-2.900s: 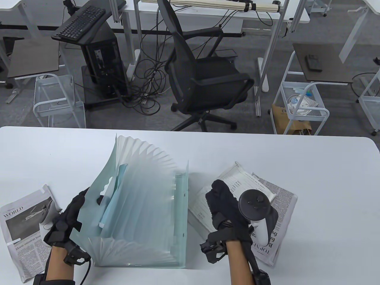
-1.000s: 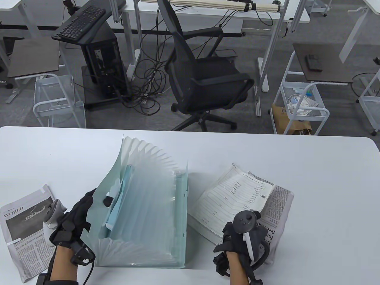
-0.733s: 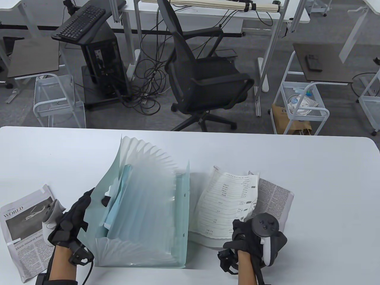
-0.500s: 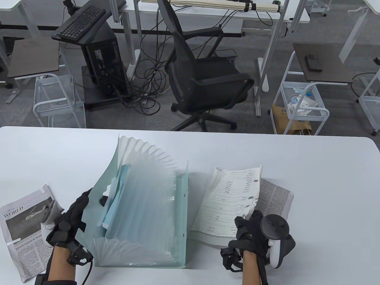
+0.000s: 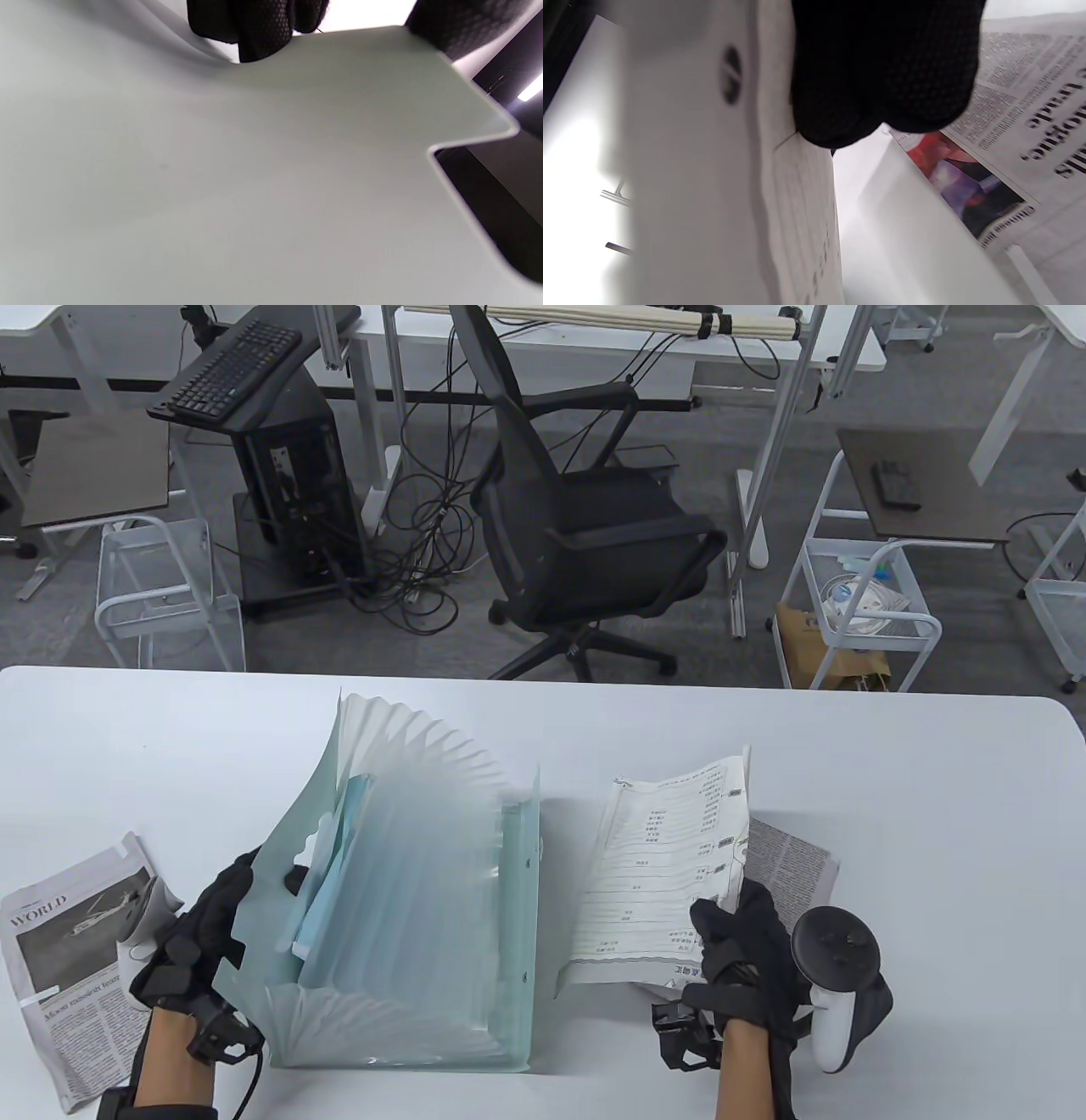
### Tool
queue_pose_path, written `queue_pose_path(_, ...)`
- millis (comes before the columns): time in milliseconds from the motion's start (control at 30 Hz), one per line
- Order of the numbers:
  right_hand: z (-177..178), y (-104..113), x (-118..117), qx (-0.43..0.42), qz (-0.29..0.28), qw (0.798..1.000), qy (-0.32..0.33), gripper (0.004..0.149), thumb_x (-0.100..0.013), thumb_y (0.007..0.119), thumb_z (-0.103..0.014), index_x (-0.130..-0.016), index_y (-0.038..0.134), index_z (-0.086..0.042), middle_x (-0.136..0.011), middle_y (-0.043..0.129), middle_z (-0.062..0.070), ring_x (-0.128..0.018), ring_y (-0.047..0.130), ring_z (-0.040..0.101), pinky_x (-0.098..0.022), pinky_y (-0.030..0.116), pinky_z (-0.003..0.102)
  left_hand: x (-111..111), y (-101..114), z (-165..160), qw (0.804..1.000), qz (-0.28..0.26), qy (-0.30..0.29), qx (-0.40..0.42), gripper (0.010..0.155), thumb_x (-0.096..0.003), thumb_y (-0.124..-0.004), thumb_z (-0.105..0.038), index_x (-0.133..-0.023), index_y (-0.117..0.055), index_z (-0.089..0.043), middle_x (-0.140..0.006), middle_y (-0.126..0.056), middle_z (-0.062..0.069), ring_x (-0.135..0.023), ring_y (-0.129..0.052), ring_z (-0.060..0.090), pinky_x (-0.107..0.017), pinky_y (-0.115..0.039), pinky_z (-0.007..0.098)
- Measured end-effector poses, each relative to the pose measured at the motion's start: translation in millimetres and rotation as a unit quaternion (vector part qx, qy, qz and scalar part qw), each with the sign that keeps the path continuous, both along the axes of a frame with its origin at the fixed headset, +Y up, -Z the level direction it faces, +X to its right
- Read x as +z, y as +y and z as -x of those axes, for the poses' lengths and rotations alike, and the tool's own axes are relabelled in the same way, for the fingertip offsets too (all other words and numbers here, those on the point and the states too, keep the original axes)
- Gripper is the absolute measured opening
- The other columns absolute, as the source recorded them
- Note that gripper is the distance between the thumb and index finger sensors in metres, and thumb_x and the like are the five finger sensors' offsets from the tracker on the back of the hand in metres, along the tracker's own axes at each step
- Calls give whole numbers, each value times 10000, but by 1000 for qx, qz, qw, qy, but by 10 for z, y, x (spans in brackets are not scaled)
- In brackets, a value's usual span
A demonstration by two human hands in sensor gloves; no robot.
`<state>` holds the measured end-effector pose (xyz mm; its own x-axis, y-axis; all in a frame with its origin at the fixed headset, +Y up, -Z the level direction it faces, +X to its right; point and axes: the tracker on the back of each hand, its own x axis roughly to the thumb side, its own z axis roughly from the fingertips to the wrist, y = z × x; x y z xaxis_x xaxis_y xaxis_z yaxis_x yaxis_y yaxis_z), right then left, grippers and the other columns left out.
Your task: Sort materials into accordion folder compartments
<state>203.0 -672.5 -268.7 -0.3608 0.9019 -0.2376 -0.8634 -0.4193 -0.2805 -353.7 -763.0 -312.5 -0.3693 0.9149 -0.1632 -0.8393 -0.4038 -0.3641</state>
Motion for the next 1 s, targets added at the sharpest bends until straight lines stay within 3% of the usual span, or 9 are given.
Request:
queue_pose_path(500, 139, 857, 151, -56, -105, 992, 36, 545, -622, 778, -118, -1012, 490, 131, -814, 738, 344, -413, 1014, 314, -305, 919, 370, -4, -5, 10, 1000, -5, 6, -1, 798, -485, -749, -664, -1091, -406, -274, -999, -758, 69, -1082, -509, 307, -743, -275, 662)
queue_pose_path(767, 506, 1230, 88, -106, -142, 978, 110, 562, -629, 771, -124, -1024, 466, 136, -824, 731, 344, -423, 1018, 307, -314, 925, 361, 2, -4, 11, 1000, -7, 12, -3, 791, -486, -744, -670, -1088, -412, -279, -997, -763, 66, -1083, -519, 302, -743, -290, 667)
queue_pose_path(1000, 976, 1420, -63, -66, -124, 974, 178, 573, -634, 767, -126, -1033, 453, 141, -842, 724, 351, -426, 1021, 304, -317, 927, 352, 14, 1, 18, 1000, -9, 19, -5, 797, -482, -748, -679, -1088, -409, -286, -994, -760, 58, -1084, -518, 297, -741, -295, 668)
